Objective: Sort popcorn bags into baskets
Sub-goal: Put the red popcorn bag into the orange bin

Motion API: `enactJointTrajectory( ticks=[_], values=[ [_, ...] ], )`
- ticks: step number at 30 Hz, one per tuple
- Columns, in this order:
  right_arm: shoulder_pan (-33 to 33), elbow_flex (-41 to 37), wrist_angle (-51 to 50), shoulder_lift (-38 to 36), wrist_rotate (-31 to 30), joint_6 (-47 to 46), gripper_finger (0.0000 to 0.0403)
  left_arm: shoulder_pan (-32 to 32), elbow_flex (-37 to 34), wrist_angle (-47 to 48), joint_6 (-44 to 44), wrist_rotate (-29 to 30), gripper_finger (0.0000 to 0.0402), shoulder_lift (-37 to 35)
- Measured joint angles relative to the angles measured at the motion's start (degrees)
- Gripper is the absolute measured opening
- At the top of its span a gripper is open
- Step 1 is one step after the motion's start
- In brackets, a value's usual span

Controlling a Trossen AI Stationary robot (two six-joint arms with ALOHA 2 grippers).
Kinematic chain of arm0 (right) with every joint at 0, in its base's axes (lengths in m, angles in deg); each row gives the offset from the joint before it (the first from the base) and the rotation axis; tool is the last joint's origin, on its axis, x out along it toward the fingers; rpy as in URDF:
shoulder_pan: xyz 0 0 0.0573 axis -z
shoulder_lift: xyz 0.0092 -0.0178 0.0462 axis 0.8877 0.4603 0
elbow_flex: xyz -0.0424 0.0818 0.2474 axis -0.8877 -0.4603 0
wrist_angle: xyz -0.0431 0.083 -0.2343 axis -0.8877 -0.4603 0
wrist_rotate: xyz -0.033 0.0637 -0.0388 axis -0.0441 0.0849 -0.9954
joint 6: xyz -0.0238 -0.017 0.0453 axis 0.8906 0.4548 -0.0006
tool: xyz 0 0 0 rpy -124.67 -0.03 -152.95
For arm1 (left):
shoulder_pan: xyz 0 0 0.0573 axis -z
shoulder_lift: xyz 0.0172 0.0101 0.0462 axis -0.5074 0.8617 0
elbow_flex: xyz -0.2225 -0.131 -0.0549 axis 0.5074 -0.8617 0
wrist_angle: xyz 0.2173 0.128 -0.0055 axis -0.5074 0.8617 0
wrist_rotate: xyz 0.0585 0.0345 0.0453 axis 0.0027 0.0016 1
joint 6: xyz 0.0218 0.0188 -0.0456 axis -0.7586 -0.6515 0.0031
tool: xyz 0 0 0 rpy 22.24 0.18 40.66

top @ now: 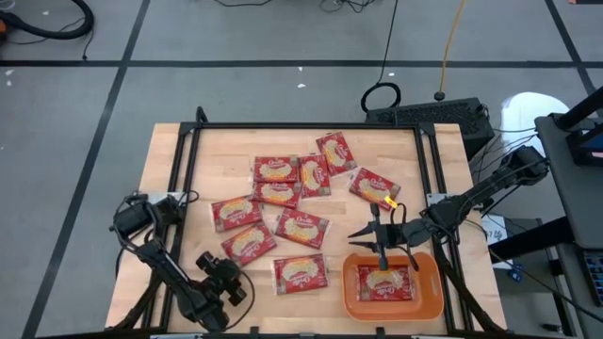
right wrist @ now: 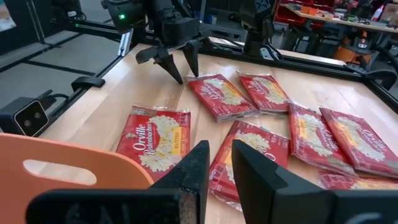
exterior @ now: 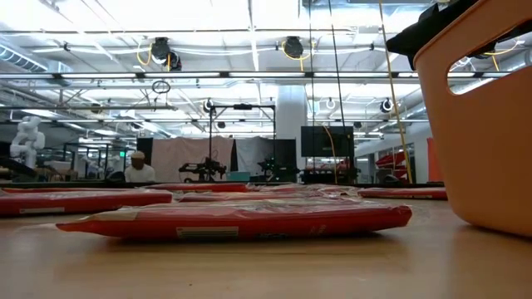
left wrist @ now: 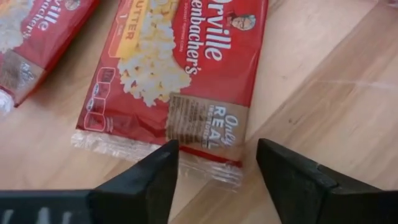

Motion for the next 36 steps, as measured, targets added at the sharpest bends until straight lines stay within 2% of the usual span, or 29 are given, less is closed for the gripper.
enactJointTrajectory(
  ticks=[4,9,11,18,26,29,32,36],
  values=[
    [0.0,0.0,0.0,0.0,0.0,-0.15,0.0061,-0.04,-2.21,-2.81,0.0,0.14,0.0148,-0.07],
    [0.0,-0.02,-0.01,0.0,0.02,-1.56,0.0061,0.07,-2.68,-3.05,0.17,2.97,0.0039,0.05],
    [0.0,-0.02,0.1,0.18,0.0,-1.7,0.0061,-0.01,-2.82,-2.49,1.4,3.73,0.0012,-0.48],
    [-0.05,2.08,2.47,4.49,0.0,-0.24,0.0062,-2.55,-3.12,-2.21,6.53,5.29,0.0005,-5.8],
    [-1.2,17.99,-4.64,20.35,-1.65,7.67,0.01,-7.85,-3.02,-3.8,6.78,6.77,0.0003,-15.42],
    [-1.14,25.15,-7.81,27.43,-2.11,11.55,0.0124,-10.01,-3.0,-6.49,2.87,7.25,0.0002,-18.93],
    [-0.98,32.13,-10.51,33.38,-5.91,16.23,0.0144,-12.15,-2.95,-9.72,-2.45,7.39,0.0002,-21.34],
    [0.14,40.97,-13.57,38.32,-7.71,22.62,0.0159,-14.84,-2.92,-12.78,-9.28,7.54,0.0002,-22.83]
  ],
)
